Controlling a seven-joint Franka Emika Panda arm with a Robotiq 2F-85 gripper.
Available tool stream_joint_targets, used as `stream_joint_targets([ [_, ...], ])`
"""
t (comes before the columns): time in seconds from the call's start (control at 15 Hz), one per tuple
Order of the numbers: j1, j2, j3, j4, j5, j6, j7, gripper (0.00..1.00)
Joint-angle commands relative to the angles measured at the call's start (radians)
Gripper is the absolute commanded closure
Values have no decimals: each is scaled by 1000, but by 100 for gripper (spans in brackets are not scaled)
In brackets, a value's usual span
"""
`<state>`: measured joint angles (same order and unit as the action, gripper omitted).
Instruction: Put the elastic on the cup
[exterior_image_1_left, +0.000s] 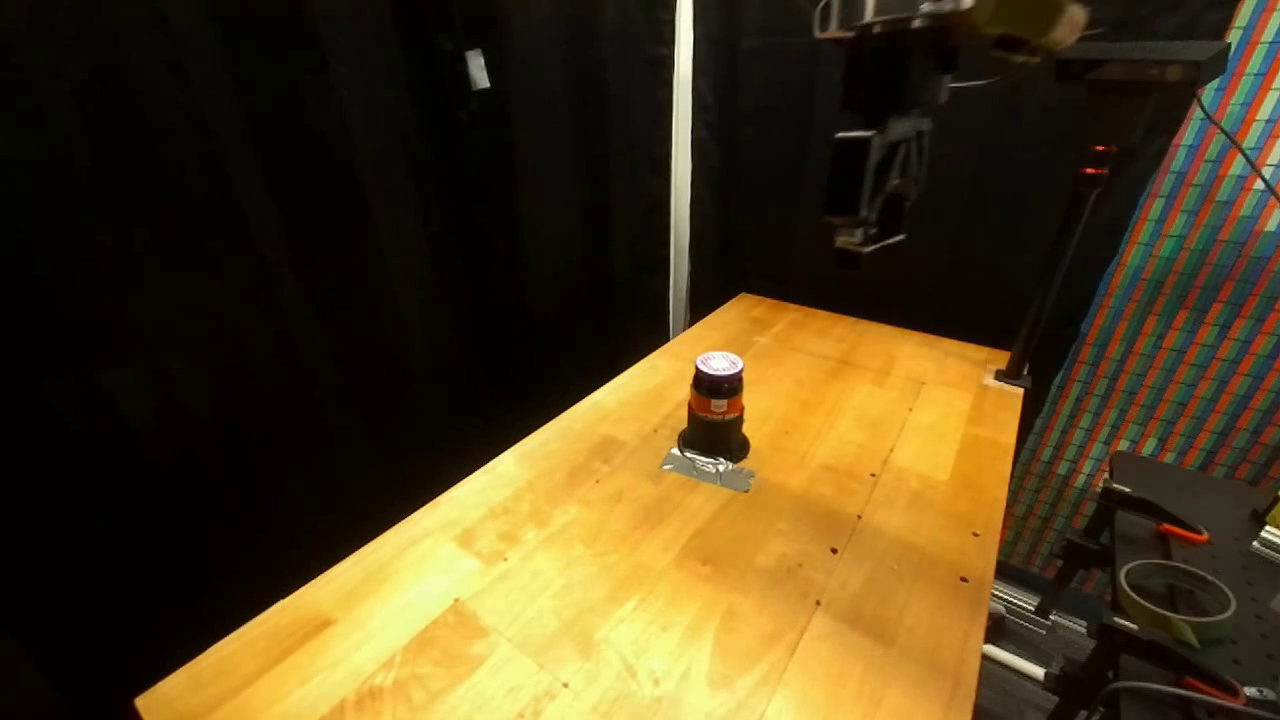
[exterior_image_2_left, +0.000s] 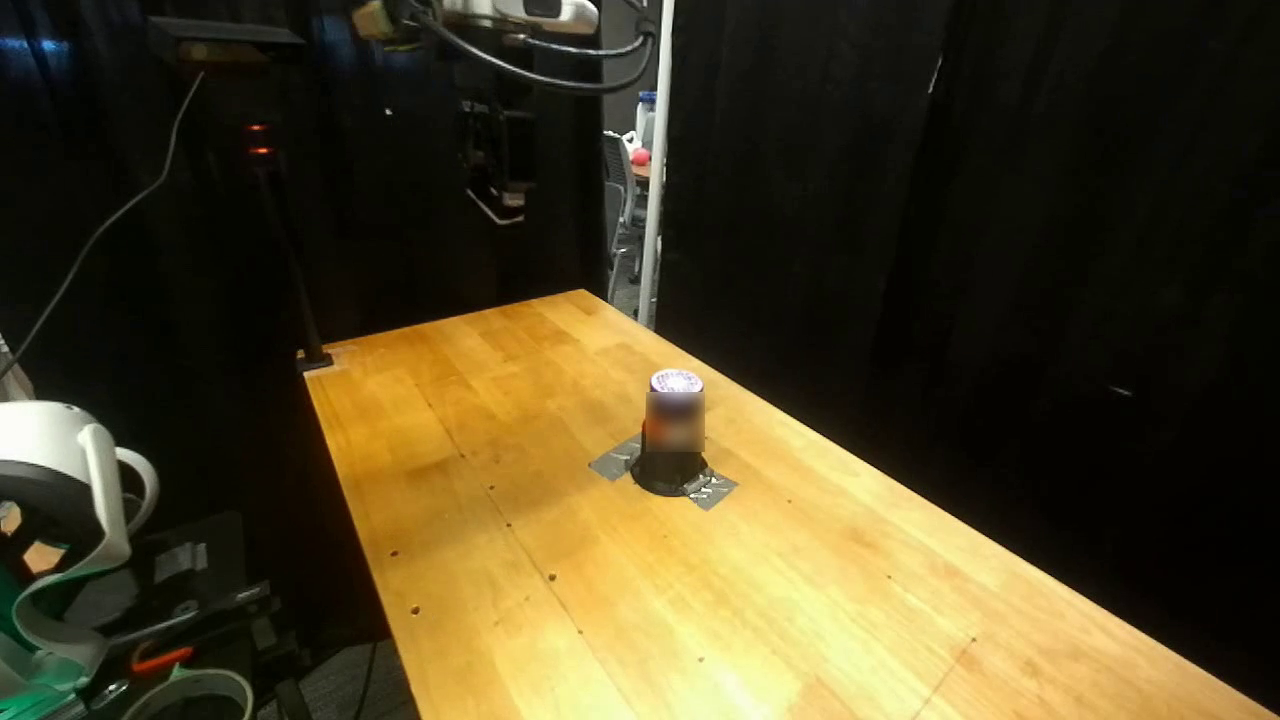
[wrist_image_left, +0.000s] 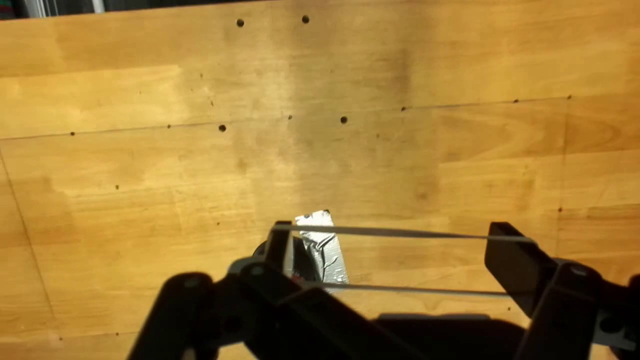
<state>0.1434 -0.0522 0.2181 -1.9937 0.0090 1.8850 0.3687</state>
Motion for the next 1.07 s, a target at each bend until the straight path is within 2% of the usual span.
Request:
stream_joint_targets([
  [0.0,9,245,-22,231,-103,20,56,0],
  [0.2,21,426,-69,385,-121,47,23,0],
  [0.53,39,629,-139,571,-126,52,-11,0],
  [1.0,32,755,-186,682,-109,39,-58,0],
])
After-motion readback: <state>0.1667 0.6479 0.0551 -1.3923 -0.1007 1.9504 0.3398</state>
